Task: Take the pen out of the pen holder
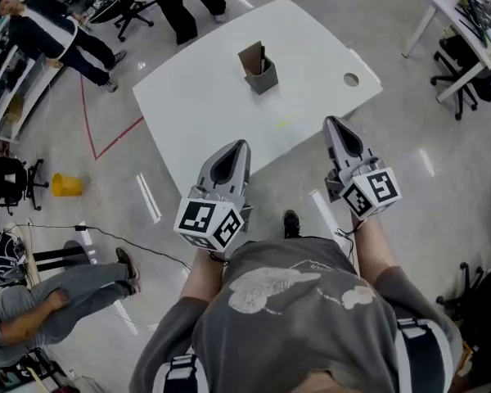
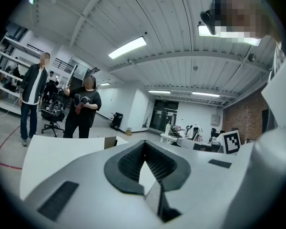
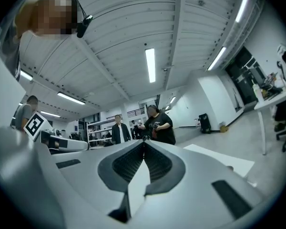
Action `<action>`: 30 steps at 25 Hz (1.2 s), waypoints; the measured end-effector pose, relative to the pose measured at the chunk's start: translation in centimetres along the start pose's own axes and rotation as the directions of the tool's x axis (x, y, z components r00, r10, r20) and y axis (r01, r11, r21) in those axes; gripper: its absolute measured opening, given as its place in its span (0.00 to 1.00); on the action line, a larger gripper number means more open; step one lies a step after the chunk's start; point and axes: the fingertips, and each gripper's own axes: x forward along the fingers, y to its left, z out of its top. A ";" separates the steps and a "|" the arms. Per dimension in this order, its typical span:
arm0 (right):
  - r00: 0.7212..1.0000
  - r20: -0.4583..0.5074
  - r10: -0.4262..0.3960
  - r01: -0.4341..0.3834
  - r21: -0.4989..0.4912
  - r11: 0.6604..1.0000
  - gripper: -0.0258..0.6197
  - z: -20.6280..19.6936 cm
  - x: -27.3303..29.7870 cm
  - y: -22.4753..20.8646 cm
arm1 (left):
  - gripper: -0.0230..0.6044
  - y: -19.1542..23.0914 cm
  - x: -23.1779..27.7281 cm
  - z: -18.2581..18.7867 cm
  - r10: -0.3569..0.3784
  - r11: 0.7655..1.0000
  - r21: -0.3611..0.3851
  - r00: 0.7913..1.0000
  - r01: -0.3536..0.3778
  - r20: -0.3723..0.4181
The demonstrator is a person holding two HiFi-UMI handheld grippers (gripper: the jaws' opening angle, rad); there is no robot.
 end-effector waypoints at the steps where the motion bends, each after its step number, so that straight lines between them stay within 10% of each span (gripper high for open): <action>1: 1.000 -0.008 0.009 -0.009 -0.002 1.000 0.05 -0.1 0.4 -0.5 | 0.05 0.1 0.5 -0.1 0.010 1.000 -0.006 1.000 -0.010 0.000; 30: 0.987 -0.158 0.023 -0.026 -0.018 0.999 0.05 -1.9 16.3 -6.1 | 0.05 11.8 13.9 1.3 0.120 0.992 0.042 0.992 -0.121 0.024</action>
